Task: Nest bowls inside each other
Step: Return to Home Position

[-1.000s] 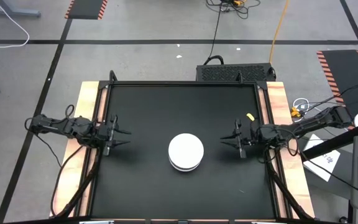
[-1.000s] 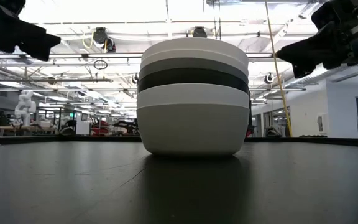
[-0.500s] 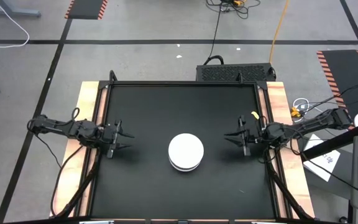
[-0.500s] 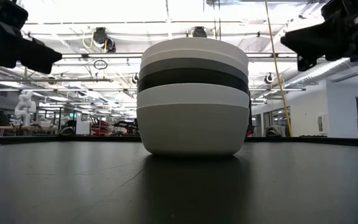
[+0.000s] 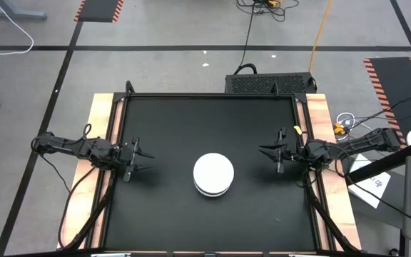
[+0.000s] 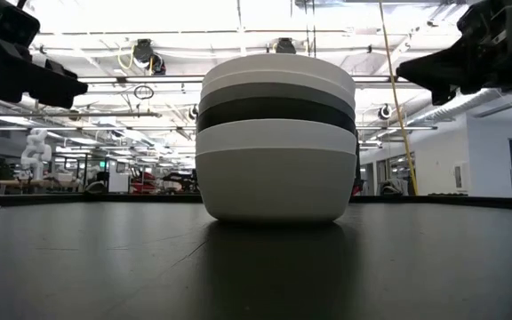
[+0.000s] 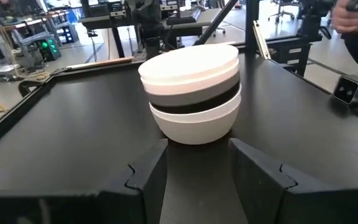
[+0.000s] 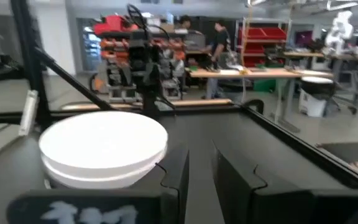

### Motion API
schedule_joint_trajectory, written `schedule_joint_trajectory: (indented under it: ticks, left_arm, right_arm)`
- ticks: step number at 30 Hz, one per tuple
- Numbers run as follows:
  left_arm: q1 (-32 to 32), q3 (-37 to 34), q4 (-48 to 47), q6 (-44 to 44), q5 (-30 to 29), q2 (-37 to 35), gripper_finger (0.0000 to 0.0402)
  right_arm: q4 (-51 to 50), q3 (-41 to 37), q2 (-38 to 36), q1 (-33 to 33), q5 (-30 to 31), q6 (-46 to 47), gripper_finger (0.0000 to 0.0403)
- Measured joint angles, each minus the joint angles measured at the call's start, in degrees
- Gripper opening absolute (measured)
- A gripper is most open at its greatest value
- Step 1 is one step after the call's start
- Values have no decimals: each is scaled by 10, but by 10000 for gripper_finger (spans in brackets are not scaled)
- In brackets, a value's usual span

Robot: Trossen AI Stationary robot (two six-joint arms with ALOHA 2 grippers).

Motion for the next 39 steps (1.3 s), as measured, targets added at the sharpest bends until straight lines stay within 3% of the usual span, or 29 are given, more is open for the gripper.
schedule_joint_trajectory:
  ticks: [4,16,28,34,36,39]
  left_arm:
    - [29,0,-2,3,1,0,172]
    - [141,0,-6,24,105,2,172]
    - [252,-2,12,14,167,57,172]
    - [277,-2,15,10,189,58,171]
    - [279,-2,16,15,203,58,158]
    - [279,-2,17,30,205,58,100]
  right_arm:
    - [-11,0,0,-38,-24,17,61]
    - [-16,-1,0,-176,-184,40,61]
    - [-25,-1,12,-314,-305,58,61]
    - [-31,-1,15,-339,-316,56,61]
    - [-33,-1,15,-342,-316,52,61]
    - [-39,-1,15,-342,-316,40,51]
